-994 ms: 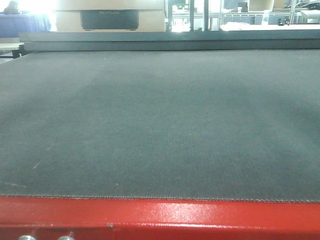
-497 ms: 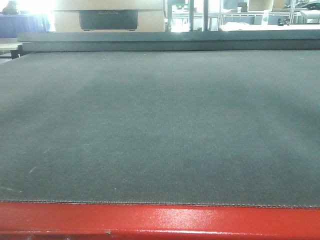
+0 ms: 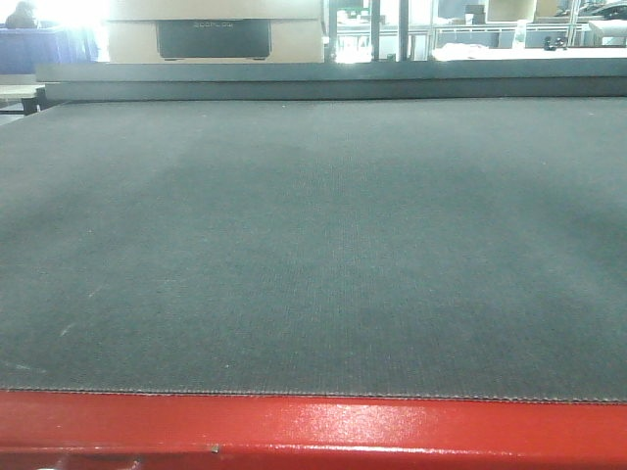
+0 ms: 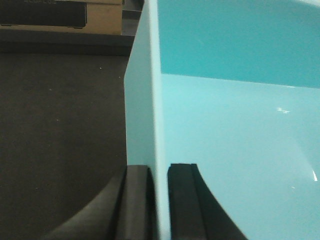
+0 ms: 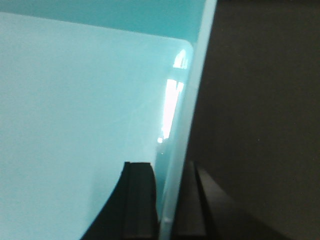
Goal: Fetch blue bin and place on conveyor start
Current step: 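Lower the held bin with both grippers onto the grey conveyor belt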
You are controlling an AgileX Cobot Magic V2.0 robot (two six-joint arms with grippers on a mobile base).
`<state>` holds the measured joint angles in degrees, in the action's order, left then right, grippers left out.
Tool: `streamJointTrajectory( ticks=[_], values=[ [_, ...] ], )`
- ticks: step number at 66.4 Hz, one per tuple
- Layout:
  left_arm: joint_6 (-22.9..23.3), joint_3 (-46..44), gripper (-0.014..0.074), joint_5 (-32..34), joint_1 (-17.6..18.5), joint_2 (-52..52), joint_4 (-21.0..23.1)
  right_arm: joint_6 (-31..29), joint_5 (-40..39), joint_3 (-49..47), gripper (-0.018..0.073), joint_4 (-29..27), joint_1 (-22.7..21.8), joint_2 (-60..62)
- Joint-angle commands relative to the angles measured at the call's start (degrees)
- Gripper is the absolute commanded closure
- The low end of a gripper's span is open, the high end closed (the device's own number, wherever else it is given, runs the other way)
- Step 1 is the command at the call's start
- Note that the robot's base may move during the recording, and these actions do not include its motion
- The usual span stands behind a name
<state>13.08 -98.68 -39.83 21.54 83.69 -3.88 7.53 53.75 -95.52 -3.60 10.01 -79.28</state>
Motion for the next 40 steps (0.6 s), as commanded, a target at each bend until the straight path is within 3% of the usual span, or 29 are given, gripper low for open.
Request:
streamJointTrajectory(
  ticks=[1, 16, 26, 32, 40],
  values=[
    [0.0, -0.5, 0.0708, 5.0, 0.4, -1.0, 2.0, -1.4, -2.0, -0.5, 0.0712, 0.0, -0.1, 0.6],
    [0.0, -0.5, 0.0708, 4.3, 0.4, -1.0, 2.0, -1.4, -2.1, -0.5, 0.0712, -0.4, -0.1, 0.6],
    [0.0, -0.4, 0.0708, -1.9, 0.4, -0.7, 1.9, -1.4, -1.1, -0.2, 0.0712, -0.9, -0.1, 0.1],
    [0.0, 1.1, 0.0708, -5.6, 0.4, 0.0, 0.7, -1.4, 0.7, -0.2, 0.0712, -0.9, -0.1, -1.3],
    [0.0, 6.7, 0.0708, -4.5, 0.4, 0.4, -1.8, -1.4, 2.9, -0.2, 0.0712, -1.1, -0.1, -4.8]
  ],
)
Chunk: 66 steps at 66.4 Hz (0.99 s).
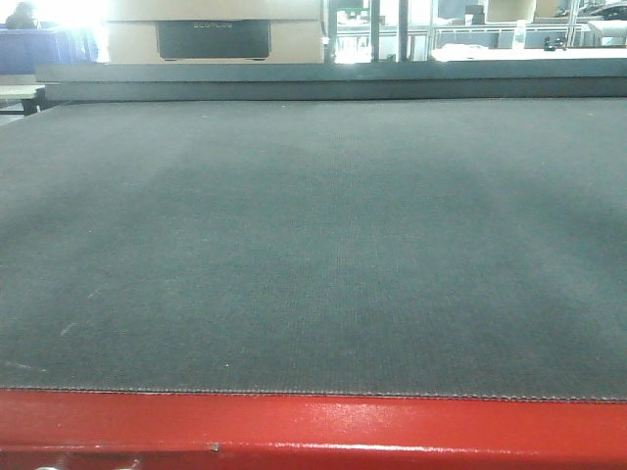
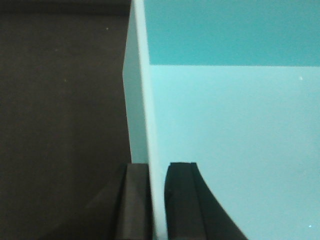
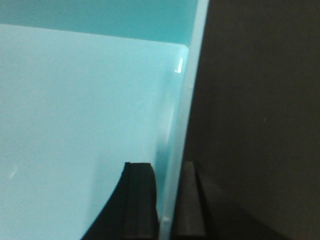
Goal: Fetch blue bin and place on conveyor start
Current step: 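Lower the held bin with both grippers onto the grey conveyor belt, then open both grippers and lift them off the bin rim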
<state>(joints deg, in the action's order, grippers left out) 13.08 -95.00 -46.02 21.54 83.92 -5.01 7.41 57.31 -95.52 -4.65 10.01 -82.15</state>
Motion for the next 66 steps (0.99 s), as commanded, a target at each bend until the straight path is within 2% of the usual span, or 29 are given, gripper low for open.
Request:
streamJointTrajectory(
  ticks=[1, 14, 20, 35, 43, 49, 56, 62, 66],
  values=[
    [0.0, 3.8, 0.0708, 2.2, 0.4, 0.3, -0.8, -1.2, -0.5, -0.1, 0.0712, 0.0, -0.1, -2.3],
    [0.0, 16.7, 0.0708, 13.1, -0.6, 0.6, -1.2, -1.2, -2.8, 5.0, 0.0712, 0.0, -0.1, -6.9],
    [0.0, 20.4, 0.0708, 16.9, -1.6, 1.4, -0.5, -1.2, -6.8, 9.4, 0.0712, 0.0, -0.1, -7.9],
    [0.0, 22.0, 0.0708, 18.5, -3.5, 7.2, -0.1, -1.3, -17.6, 18.4, 0.0712, 0.0, -0.1, -8.1],
    [0.0, 22.0, 0.0708, 19.3, -3.5, 9.9, 0.2, -1.3, -20.3, 19.6, 0.0691, 0.0, -0.1, -9.2],
    [0.0, 22.0, 0.0707, 19.9, -3.5, 11.3, 0.3, -1.3, -20.5, 19.6, 0.0620, 0.0, -0.1, -10.5],
    [0.0, 22.0, 0.0663, 20.3, -3.5, 12.5, 0.3, -1.3, -20.7, 19.6, 0.0458, 0.0, -0.1, -12.6],
    [0.0, 22.0, 0.0542, 20.4, -3.5, 13.0, 0.3, -1.3, -20.7, 19.6, 0.0295, 0.0, -0.1, -14.0],
    [0.0, 22.0, 0.0407, 20.4, -3.5, 13.0, 0.4, -1.3, -20.7, 19.6, 0.0190, 0.1, -0.1, -14.6]
  ],
)
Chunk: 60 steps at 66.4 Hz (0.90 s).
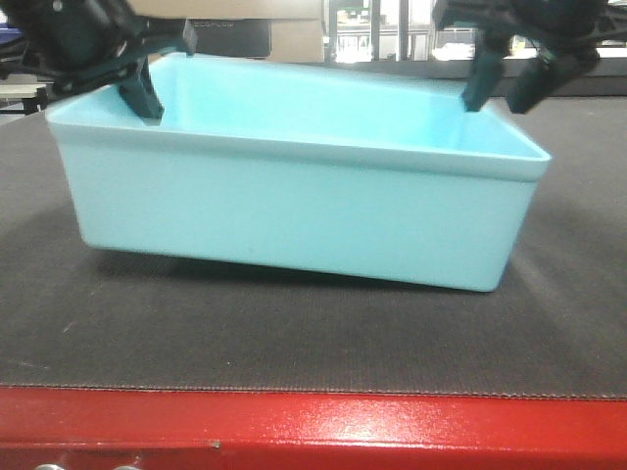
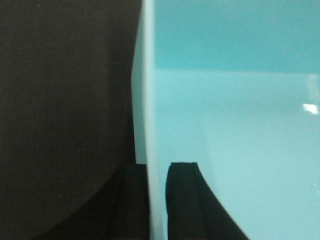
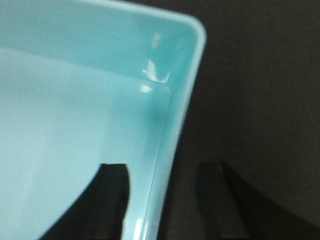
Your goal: Fetch blue bin and place on conveyor start
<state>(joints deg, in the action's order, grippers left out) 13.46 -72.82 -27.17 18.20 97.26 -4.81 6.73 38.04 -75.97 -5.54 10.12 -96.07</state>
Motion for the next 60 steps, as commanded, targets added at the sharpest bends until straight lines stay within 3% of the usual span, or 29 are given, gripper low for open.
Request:
streamJointTrajectory(
  ticks=[1, 6, 16, 24, 32, 37, 42, 53, 58, 60],
  values=[
    [-0.3, -0.2, 0.0374, 1.6, -0.2, -0.4, 0.2, -0.7, -1.5, 0.0, 0.0167, 1.0, -0.2, -0.6],
    [-0.3, -0.3, 0.0214, 1.4, -0.2, -0.5, 0.2, -0.7, -1.6, 0.0, 0.0080, 1.7, -0.2, -0.6],
    [-0.3, -2.4, -0.0018, -3.3, -0.2, -2.0, 0.2, -0.7, 0.0, -1.4, 0.0084, 2.2, -0.3, 0.8],
    [-0.3, -4.4, -0.0003, -7.4, -0.2, -5.8, -0.7, -0.7, 0.2, -1.6, 0.0154, 2.2, -0.4, 4.4],
    [-0.3, -4.6, 0.0022, -9.4, -0.3, -12.0, -2.0, -0.7, 2.2, -1.6, 0.0292, 2.7, -0.4, 9.5],
    [-0.3, -4.5, 0.0064, -11.1, -0.3, -16.0, -2.3, -0.7, 3.7, -1.6, 0.0392, 4.0, -0.4, 12.7],
    [-0.3, -4.4, 0.0171, -12.7, -0.3, -20.0, -4.5, -0.7, 4.4, -1.3, 0.0496, 5.5, -0.4, 15.2],
    [-0.3, -0.7, 0.0529, -13.5, -0.3, -27.0, -6.1, -0.6, 3.5, 3.4, 0.0702, 8.6, -1.7, 20.5],
    [-0.3, 3.3, 0.0705, -13.1, -0.3, -30.1, -6.3, 0.3, 1.9, 7.1, 0.0720, 8.6, -3.6, 23.3],
    [-0.3, 4.5, 0.0706, -12.5, -0.3, -31.3, -6.5, 0.3, 0.8, 9.3, 0.0721, 8.6, -4.4, 24.3]
  ],
)
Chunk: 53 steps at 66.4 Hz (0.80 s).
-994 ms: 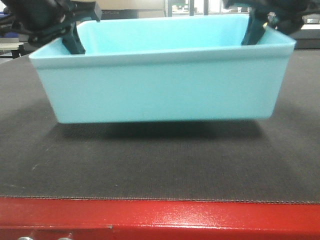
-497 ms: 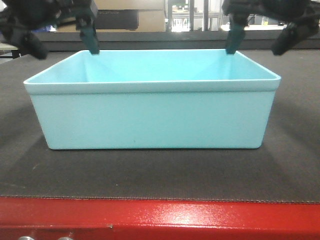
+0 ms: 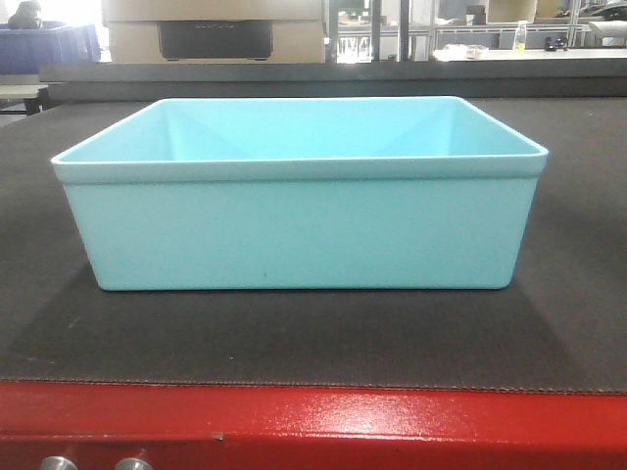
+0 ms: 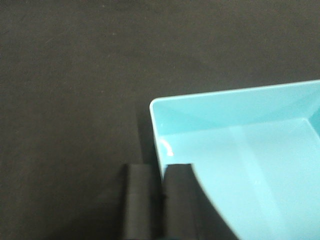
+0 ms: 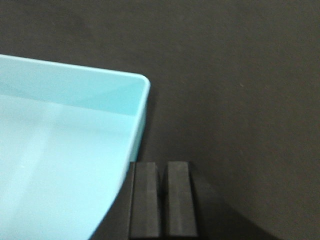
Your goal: Fetch blue bin and place on conveyor start
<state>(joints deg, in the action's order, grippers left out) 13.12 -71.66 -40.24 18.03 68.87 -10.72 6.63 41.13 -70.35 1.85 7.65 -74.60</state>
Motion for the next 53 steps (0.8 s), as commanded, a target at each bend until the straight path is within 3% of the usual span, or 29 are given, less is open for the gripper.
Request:
streamJointTrajectory(
  ticks=[1, 12, 32, 53],
  values=[
    [0.0, 4.7, 0.0708, 1.0, -0.1, -3.8, -0.6, 0.4, -2.8, 4.6, 0.0721, 1.2, -2.3, 3.4],
    [2.2, 16.2, 0.0708, 8.5, -2.1, -11.7, -0.4, 0.4, -8.2, 15.5, 0.0721, 1.6, -5.8, 11.0],
    [2.2, 33.1, 0.0708, 19.5, -8.1, -27.8, -0.5, 0.4, -19.5, 31.8, 0.0721, 3.0, -5.9, 26.8],
    [2.2, 38.3, 0.0708, 20.0, -8.3, -38.5, -2.9, 0.4, -28.4, 39.5, 0.0721, 6.0, -5.9, 42.0]
  ],
)
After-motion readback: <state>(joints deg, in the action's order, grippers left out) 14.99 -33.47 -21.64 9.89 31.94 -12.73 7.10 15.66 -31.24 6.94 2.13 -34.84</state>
